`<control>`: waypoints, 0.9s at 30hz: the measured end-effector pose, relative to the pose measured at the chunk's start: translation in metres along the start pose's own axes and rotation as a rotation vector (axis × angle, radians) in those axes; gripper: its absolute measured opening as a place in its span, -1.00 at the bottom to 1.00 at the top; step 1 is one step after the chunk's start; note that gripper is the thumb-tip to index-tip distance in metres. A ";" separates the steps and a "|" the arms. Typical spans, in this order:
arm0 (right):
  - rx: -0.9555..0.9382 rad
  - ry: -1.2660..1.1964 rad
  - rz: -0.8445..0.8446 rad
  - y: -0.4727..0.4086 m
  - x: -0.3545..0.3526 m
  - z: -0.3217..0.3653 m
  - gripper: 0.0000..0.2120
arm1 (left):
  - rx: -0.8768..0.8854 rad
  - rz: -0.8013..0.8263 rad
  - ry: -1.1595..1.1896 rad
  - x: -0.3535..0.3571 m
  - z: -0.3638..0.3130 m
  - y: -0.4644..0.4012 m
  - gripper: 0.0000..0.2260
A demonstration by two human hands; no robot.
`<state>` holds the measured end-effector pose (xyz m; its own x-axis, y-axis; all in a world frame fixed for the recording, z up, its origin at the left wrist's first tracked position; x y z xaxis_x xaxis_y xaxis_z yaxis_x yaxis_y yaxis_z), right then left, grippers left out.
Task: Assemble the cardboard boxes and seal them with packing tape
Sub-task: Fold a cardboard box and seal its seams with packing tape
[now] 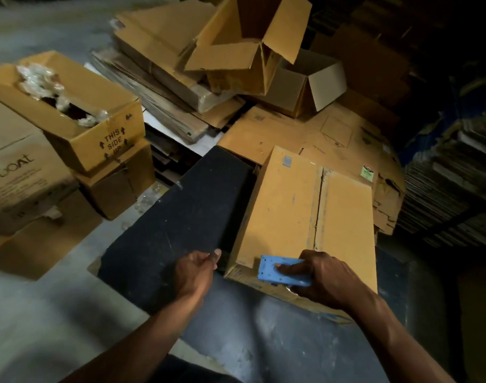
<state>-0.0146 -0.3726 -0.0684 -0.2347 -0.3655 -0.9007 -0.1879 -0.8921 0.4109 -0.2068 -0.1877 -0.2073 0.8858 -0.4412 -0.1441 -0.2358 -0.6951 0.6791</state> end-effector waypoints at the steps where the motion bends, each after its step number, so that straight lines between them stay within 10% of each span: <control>1: 0.003 -0.002 0.008 0.000 0.000 0.000 -0.48 | -0.006 0.009 0.006 0.000 0.002 0.000 -0.76; 27: 0.069 0.013 0.088 -0.007 0.022 -0.005 -0.48 | -0.101 0.102 -0.016 0.022 0.018 -0.010 -0.74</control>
<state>-0.0137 -0.3759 -0.0916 -0.2409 -0.4456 -0.8622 -0.2325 -0.8360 0.4971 -0.1924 -0.2005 -0.2300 0.8526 -0.5161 -0.0819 -0.2820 -0.5864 0.7594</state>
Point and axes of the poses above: each hand's wrist, its own y-axis away from the middle knuckle, its own x-axis out of the palm, z = x × y, the point moved 8 cm from there along -y, towards the middle knuckle, and after that the axes turned 9 degrees about -x, right-handed, at the moved point
